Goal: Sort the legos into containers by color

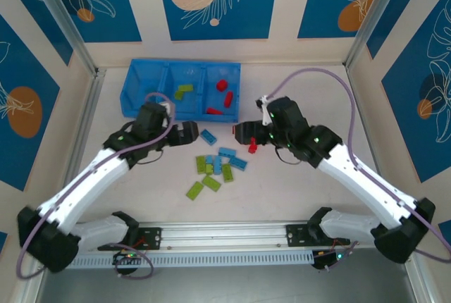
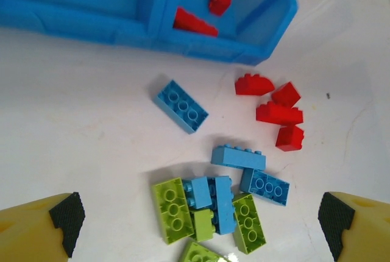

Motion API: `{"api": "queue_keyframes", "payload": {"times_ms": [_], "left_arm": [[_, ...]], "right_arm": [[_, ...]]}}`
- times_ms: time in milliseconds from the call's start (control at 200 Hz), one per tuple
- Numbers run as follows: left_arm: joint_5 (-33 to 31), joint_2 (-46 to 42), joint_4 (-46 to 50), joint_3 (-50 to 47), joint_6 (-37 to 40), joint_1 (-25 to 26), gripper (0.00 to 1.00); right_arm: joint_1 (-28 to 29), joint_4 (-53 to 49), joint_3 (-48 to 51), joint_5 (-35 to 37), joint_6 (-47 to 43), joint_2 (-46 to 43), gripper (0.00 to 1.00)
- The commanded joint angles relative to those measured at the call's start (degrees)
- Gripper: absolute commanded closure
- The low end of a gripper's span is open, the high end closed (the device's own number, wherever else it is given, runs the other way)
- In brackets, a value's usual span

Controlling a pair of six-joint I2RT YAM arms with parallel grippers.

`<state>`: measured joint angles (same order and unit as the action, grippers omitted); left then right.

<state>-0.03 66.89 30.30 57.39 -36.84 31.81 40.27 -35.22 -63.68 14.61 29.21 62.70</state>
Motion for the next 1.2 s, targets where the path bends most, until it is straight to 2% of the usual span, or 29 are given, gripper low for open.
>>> {"api": "queue_keyframes", "payload": {"times_ms": [0, 115, 205, 435, 600, 785, 930, 1035, 1195], "left_arm": [[-2.6, 8.8, -2.5, 3.2, -8.6, 2.8, 0.00], [-5.3, 20.3, -2.4, 7.2, -11.4, 4.5, 0.00], [-4.6, 28.3, -2.3, 10.7, -12.1, 4.6, 0.01], [-5.0, 42.0, -0.1, 19.0, -11.2, 4.6, 0.02], [-6.0, 48.2, 3.6, 23.5, -8.4, 4.7, 0.17], [-6.6, 48.5, 4.1, 21.9, -7.5, 4.5, 0.45], [-6.6, 45.8, 4.1, 19.2, -7.5, 4.5, 0.62], [-6.6, 41.2, 4.3, 16.9, -7.1, 4.5, 0.69], [-8.2, 29.4, 7.1, 15.5, -5.7, 4.4, 0.73]], "right_arm": [[-1.0, 4.8, 3.8, 0.2, 1.3, -4.1, 0.05], [-1.8, 4.0, 4.6, 0.4, 1.4, -6.0, 0.03], [-2.1, 3.2, 4.6, -0.1, 1.3, -5.9, 0.03], [-2.4, 1.6, 5.3, 0.2, 1.9, -6.1, 0.03], [-2.6, 1.4, 6.2, 0.5, 2.6, -7.5, 0.03], [-2.6, 1.9, 6.7, -0.2, 3.6, -8.5, 0.03], [-2.4, 2.4, 6.0, -2.2, 3.5, -8.0, 0.03], [-2.2, 2.6, 5.4, -4.1, 3.5, -7.2, 0.03], [-1.5, 2.7, 4.7, -4.3, 3.9, -6.5, 0.03]]}}
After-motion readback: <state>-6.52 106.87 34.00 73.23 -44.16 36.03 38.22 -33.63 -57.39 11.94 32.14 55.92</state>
